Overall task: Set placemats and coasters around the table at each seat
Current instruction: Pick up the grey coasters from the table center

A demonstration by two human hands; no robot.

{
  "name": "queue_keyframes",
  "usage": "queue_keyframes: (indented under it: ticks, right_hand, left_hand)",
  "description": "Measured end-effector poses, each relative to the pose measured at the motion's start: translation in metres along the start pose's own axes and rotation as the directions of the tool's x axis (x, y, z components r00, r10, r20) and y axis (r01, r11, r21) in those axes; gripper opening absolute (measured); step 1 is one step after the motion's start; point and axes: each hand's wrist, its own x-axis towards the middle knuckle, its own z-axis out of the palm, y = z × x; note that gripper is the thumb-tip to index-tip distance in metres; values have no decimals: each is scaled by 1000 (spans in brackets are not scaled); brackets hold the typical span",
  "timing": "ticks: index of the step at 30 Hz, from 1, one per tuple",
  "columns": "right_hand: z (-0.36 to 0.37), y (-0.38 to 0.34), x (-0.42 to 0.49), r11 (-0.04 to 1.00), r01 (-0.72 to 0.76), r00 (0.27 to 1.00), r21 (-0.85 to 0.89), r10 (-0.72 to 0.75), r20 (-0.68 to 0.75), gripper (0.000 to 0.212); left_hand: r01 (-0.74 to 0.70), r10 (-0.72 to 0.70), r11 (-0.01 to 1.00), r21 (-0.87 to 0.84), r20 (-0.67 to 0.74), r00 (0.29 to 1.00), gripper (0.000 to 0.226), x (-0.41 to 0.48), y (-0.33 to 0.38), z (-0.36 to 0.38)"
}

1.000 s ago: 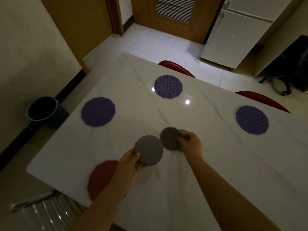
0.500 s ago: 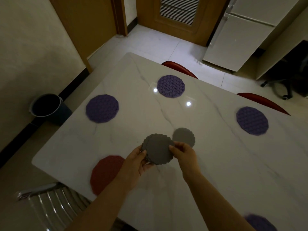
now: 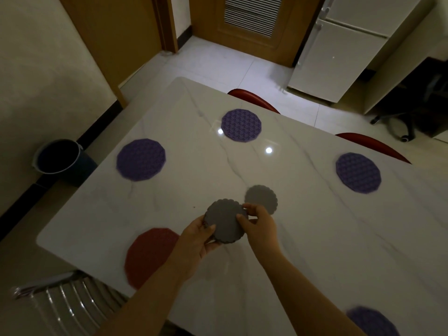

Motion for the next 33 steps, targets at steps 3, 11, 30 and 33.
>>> queue_keyframes:
  ticks: [3, 11, 30, 33]
  right_hand:
    - [-2, 2, 6, 999, 25, 996, -40, -21, 87, 29]
    - [-45, 26, 80, 779, -73, 997, -623, 49, -55, 64]
    - [-37, 26, 109, 652, -61, 987, -756, 154, 54, 76]
    - [-39, 25, 103, 679, -39, 999, -733, 54, -4, 56]
  left_hand:
    - [-7, 7, 1000, -21, -14, 1000, 38, 2, 0, 1]
    - [-12, 7, 998, -66, -71, 997, 34, 4, 1, -7]
    - [10, -17, 998, -62, -109, 994, 37, 3, -4, -6]
    - [15, -21, 998, -53, -114, 993, 41, 2, -2, -7]
